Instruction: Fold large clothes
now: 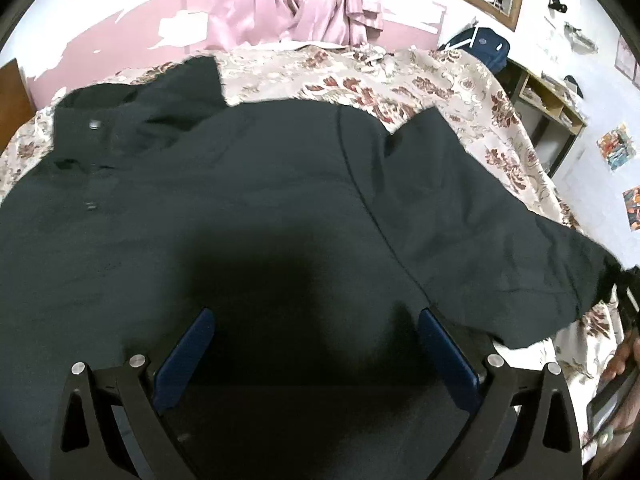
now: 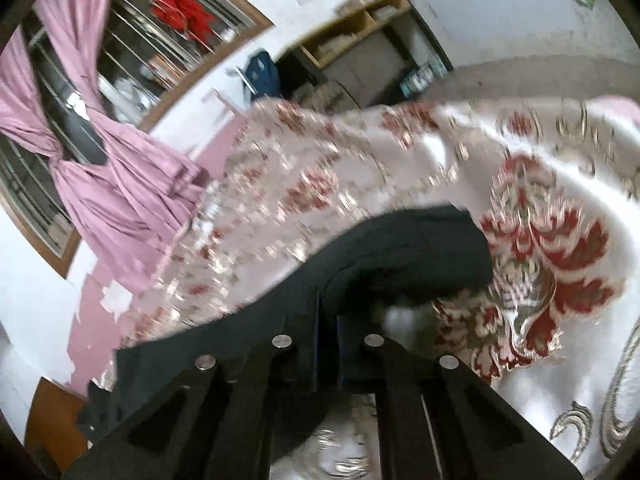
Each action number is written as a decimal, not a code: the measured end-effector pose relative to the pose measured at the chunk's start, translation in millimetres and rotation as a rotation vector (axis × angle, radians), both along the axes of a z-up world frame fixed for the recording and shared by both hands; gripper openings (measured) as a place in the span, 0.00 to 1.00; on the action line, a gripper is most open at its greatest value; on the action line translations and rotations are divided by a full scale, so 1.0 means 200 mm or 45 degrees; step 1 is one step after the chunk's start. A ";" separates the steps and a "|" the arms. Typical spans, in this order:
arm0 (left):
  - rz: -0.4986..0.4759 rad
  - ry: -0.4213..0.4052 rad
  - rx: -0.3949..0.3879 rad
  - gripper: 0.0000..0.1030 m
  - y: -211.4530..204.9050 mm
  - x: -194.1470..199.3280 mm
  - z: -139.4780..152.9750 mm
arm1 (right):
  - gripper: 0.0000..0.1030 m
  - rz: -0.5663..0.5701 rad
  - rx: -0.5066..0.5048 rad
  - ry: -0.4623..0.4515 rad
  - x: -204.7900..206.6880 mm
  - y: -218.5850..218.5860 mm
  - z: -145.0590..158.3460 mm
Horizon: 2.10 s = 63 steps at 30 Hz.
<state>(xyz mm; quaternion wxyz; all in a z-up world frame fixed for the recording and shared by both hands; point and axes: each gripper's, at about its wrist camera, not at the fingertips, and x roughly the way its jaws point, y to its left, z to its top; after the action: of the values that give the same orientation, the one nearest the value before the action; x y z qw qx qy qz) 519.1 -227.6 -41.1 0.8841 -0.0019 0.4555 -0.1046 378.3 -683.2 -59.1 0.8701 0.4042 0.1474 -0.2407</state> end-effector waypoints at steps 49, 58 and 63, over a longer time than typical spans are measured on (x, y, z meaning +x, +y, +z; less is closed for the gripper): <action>0.342 0.162 -0.774 0.98 1.79 -0.53 -0.14 | 0.77 1.615 -0.829 0.347 -0.44 2.44 0.46; 0.266 0.118 -0.788 0.77 1.59 -0.46 -0.17 | 0.77 1.475 -0.827 0.361 -0.68 2.04 0.50; 0.383 0.099 -0.642 0.15 1.53 -0.40 -0.17 | 0.77 1.391 -0.771 0.421 -0.72 1.86 0.46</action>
<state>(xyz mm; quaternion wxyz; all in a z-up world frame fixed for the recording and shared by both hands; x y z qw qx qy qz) 439.6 78.4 -75.8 0.8431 -0.2931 0.4433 -0.0821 235.0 -310.5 32.0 0.9085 -0.0348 0.3895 0.1471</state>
